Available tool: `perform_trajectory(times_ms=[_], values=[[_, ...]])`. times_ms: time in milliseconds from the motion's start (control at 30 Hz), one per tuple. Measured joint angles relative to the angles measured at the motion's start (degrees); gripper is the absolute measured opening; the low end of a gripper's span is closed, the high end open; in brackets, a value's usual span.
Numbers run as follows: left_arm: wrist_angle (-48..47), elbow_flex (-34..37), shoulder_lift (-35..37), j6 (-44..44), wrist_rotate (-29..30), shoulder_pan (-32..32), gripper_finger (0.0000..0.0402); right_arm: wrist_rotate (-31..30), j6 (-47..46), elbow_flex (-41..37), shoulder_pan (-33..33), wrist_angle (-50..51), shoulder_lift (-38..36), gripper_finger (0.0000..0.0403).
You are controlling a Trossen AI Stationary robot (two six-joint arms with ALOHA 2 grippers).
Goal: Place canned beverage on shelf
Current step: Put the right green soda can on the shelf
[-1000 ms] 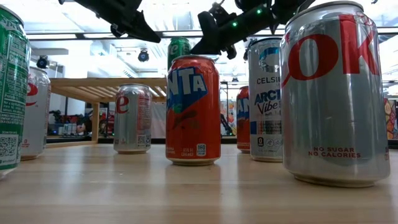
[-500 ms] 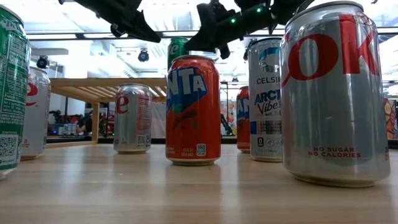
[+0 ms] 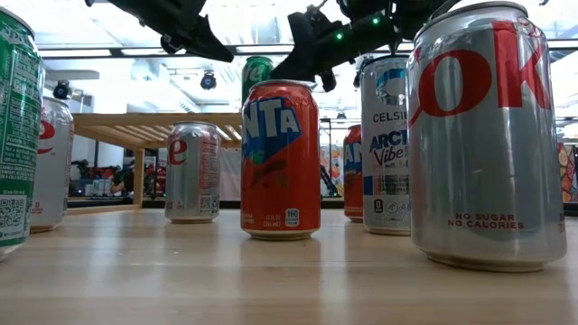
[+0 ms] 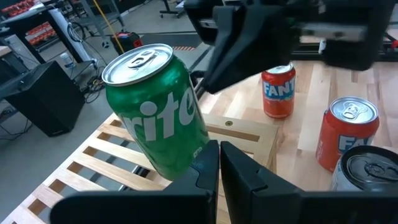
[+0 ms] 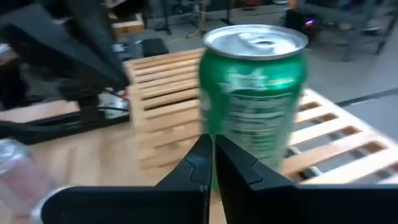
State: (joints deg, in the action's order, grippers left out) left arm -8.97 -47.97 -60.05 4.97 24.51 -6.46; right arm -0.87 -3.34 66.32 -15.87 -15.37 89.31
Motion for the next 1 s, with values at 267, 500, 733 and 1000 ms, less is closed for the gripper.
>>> perform_trajectory(times_ms=[267,500,733,1000], values=[[0.35,0.00,0.00,-0.12,-0.02,0.00,0.0000,-2.08,2.58,-0.04,-0.61,-4.24,1.82,0.0009],[0.42,0.00,0.00,-1.03,-0.03,0.00,0.0000,-2.14,0.92,-0.04,-1.43,-3.62,1.88,0.0009],[0.42,0.01,0.00,-1.07,-0.04,0.00,0.0000,-0.58,-0.51,-0.04,-0.89,-3.01,1.34,0.0009],[0.42,0.00,0.00,-1.07,-0.04,0.00,0.0000,-2.15,1.38,-0.02,-3.20,-6.36,1.63,0.0009]])
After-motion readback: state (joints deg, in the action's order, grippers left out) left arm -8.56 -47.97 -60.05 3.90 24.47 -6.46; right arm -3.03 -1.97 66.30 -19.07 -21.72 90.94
